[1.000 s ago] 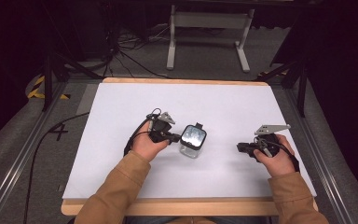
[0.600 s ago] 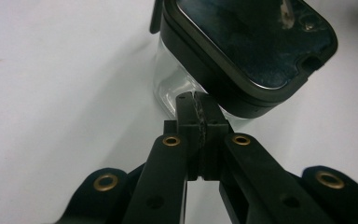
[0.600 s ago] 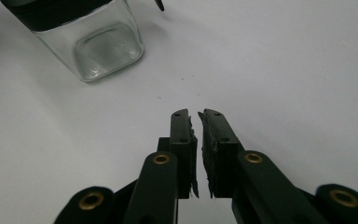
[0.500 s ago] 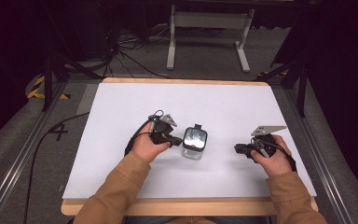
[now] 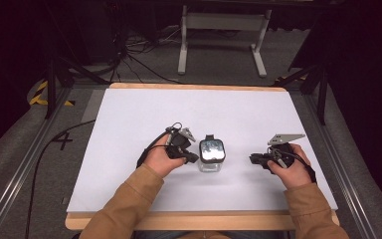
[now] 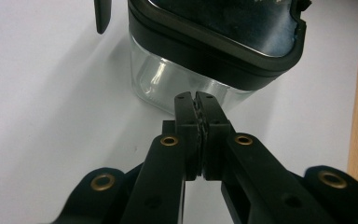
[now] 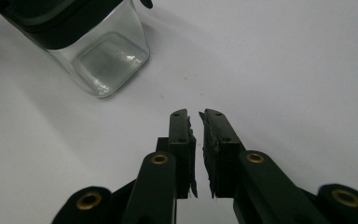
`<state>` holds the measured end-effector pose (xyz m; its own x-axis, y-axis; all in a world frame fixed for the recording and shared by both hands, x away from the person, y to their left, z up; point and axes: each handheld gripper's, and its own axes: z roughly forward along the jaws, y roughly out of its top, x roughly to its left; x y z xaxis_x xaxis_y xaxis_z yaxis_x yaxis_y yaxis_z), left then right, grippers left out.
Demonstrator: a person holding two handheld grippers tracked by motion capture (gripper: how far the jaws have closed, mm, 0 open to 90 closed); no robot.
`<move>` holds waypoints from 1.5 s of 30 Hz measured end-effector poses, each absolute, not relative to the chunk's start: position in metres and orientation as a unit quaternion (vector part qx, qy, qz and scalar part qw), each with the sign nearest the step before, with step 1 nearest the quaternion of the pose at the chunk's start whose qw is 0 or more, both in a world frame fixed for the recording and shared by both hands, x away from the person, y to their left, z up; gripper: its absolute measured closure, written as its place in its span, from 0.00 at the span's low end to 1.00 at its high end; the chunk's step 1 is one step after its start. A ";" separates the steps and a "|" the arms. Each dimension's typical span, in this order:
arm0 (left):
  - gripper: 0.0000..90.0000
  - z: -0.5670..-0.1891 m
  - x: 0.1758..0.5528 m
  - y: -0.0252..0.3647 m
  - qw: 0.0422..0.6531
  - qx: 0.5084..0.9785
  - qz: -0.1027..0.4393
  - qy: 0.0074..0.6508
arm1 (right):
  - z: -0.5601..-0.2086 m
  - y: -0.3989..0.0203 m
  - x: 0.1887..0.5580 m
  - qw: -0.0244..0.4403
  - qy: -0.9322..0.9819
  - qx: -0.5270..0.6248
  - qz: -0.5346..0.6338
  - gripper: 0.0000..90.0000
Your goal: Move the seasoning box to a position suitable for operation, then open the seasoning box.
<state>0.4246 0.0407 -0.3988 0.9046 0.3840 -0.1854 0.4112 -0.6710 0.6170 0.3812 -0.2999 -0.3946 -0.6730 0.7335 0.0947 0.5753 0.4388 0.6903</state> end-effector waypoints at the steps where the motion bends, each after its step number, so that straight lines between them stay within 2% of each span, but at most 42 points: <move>1: 0.96 -0.399 0.424 0.041 0.345 0.912 -0.019 0.219 | -0.394 -0.300 0.381 0.110 0.841 0.389 0.360 0.92; 9: 0.91 -0.386 0.426 0.053 0.359 0.904 -0.014 0.232 | -0.393 -0.302 0.382 0.115 0.839 0.388 0.362 0.92; 21: 0.86 -0.354 0.420 0.061 0.428 0.872 -0.004 0.239 | -0.390 -0.303 0.380 0.119 0.838 0.388 0.364 0.92; 29: 0.90 -0.339 0.433 0.042 0.465 0.855 -0.003 0.228 | -0.389 -0.302 0.380 0.119 0.838 0.390 0.361 0.92; 34: 0.91 -0.332 0.448 0.025 0.465 0.855 0.014 0.228 | -0.390 -0.304 0.381 0.119 0.839 0.388 0.362 0.91; 43: 0.94 -0.347 0.467 0.011 0.445 0.860 0.001 0.250 | -0.391 -0.303 0.381 0.116 0.839 0.385 0.367 0.90; 45: 0.95 -0.354 0.473 0.008 0.446 0.857 -0.015 0.258 | -0.391 -0.303 0.381 0.114 0.839 0.385 0.367 0.90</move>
